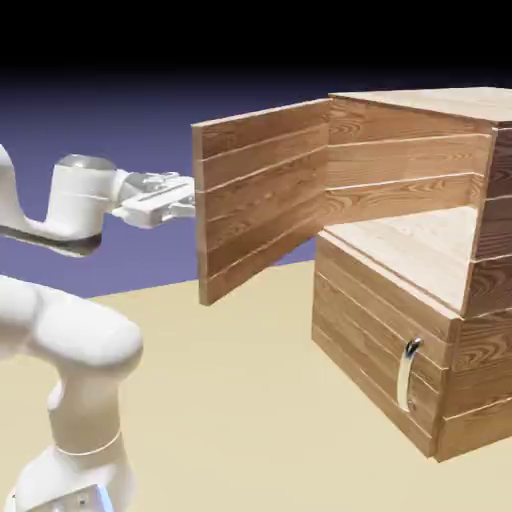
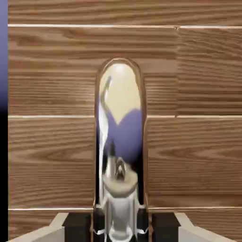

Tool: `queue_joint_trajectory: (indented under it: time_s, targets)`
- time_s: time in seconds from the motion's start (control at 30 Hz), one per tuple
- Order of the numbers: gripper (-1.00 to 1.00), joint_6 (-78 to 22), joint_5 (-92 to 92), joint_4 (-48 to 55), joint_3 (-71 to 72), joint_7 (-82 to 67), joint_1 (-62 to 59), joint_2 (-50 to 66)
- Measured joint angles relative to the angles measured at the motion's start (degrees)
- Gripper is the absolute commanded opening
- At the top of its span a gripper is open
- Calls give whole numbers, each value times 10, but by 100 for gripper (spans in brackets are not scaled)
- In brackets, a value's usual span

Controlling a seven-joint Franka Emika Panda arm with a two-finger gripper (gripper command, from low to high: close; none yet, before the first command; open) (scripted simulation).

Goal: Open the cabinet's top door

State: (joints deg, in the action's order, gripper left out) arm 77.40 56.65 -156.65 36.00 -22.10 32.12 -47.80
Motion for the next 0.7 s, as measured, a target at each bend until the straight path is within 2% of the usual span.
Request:
queue_joint_trajectory:
  time_s: [0.47, 0.7]
  targets:
    - [-100, -273, -118, 285, 263, 142, -208, 285]
    - [-100, -373, -128, 370, 390, 227, -310, 403]
